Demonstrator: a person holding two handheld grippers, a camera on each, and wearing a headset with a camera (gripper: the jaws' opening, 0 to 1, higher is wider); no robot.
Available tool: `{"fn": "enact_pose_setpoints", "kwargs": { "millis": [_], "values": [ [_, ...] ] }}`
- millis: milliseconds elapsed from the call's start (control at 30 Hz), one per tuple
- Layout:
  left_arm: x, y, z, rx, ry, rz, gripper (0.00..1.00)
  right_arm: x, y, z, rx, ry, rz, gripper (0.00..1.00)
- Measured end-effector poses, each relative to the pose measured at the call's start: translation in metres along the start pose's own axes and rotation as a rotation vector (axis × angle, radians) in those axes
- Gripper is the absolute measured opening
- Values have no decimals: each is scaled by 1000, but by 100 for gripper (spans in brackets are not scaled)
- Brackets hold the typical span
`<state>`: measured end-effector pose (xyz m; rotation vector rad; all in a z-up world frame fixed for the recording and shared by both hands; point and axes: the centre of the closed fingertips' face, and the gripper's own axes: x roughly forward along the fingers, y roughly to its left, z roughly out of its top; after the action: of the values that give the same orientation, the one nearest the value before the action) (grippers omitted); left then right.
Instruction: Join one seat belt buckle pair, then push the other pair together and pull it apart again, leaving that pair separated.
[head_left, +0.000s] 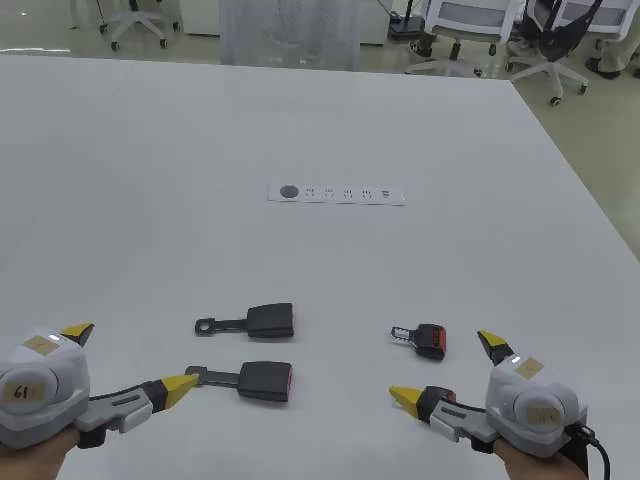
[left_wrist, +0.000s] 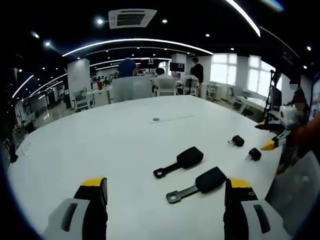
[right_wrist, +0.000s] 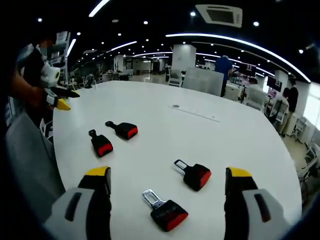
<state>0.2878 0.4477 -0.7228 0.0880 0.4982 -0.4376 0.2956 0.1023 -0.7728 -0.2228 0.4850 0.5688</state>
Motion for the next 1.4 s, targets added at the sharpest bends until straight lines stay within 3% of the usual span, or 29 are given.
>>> {"fn": "enact_pose_setpoints", "kwargs": {
  "millis": [567, 1400],
  "values": [
    [-3, 3, 2, 23, 2, 10, 100, 0, 2, 0, -12, 2, 14, 97],
    [0, -6, 5, 33, 2, -12, 100, 0, 6, -3, 0, 9, 43, 96]
  ]
}}
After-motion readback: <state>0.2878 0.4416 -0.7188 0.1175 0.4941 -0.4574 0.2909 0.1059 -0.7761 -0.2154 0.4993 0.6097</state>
